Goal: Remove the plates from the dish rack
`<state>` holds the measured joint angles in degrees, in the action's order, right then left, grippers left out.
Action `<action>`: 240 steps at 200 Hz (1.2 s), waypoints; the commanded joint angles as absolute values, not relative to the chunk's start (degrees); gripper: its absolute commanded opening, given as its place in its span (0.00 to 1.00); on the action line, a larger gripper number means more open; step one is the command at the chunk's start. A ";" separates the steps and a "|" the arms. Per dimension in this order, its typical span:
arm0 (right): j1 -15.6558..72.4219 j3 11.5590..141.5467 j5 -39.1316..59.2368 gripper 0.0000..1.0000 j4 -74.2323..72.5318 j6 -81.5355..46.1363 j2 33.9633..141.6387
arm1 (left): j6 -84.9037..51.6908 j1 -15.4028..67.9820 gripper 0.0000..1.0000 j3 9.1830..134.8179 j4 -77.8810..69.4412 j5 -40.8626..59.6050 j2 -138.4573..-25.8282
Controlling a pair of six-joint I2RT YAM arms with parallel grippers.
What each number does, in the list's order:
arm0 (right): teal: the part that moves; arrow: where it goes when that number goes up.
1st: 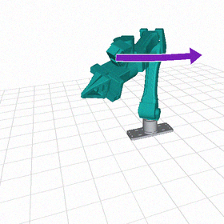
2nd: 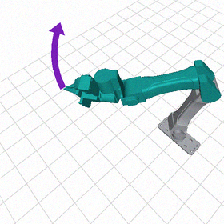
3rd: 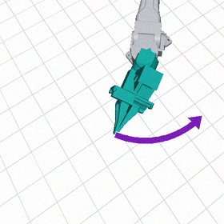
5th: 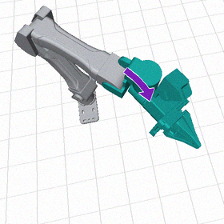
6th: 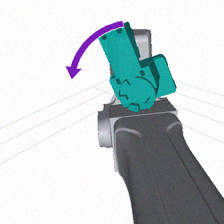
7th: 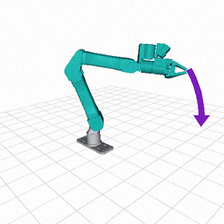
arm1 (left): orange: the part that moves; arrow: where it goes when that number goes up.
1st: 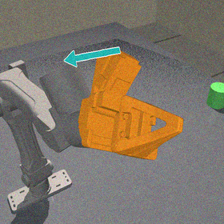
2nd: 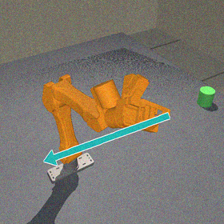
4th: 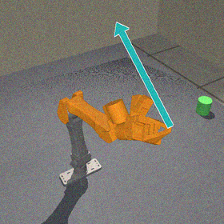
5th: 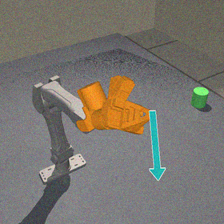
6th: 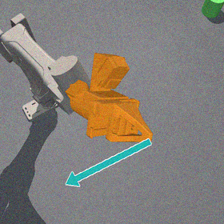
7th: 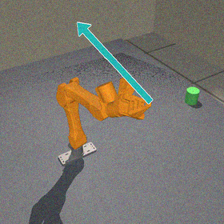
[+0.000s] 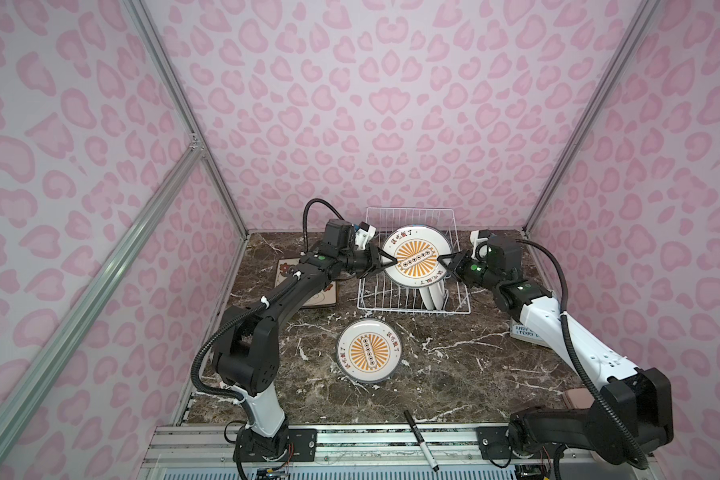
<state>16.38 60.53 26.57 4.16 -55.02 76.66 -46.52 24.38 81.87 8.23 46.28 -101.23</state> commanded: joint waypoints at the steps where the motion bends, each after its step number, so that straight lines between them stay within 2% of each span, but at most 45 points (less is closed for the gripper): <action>1: 16.43 60.03 27.16 0.00 1.17 -54.84 76.77 | -46.72 24.52 0.13 82.53 6.96 48.02 -101.25; 23: 16.41 60.08 27.29 0.00 1.14 -54.43 76.79 | -47.03 24.57 0.04 82.62 6.91 48.03 -101.43; 78: 16.43 59.82 25.89 0.25 1.38 -50.80 74.89 | -47.01 24.22 0.04 80.65 7.75 45.99 -99.40; 95: 16.49 59.83 24.76 0.45 1.63 -48.34 73.83 | -47.10 23.82 0.04 80.07 7.87 44.48 -98.13; 133: 16.96 59.28 21.08 0.77 2.65 -39.63 69.46 | -47.39 23.15 0.04 78.65 7.83 41.20 -94.91; 143: 17.02 59.63 20.62 0.98 3.82 -36.86 68.56 | -47.55 23.03 0.04 77.99 7.82 40.20 -93.88; 190: 19.39 62.34 15.62 0.99 12.61 -18.01 64.45 | -48.52 21.82 0.04 72.13 10.45 35.36 -87.02; 240: 21.77 62.84 17.36 0.99 16.21 -6.49 62.33 | -47.98 19.80 0.04 66.50 15.25 31.20 -78.99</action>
<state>20.32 62.15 17.43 12.80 -15.53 62.67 -47.97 20.23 68.53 14.52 33.63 -82.21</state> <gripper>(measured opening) 0.987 0.093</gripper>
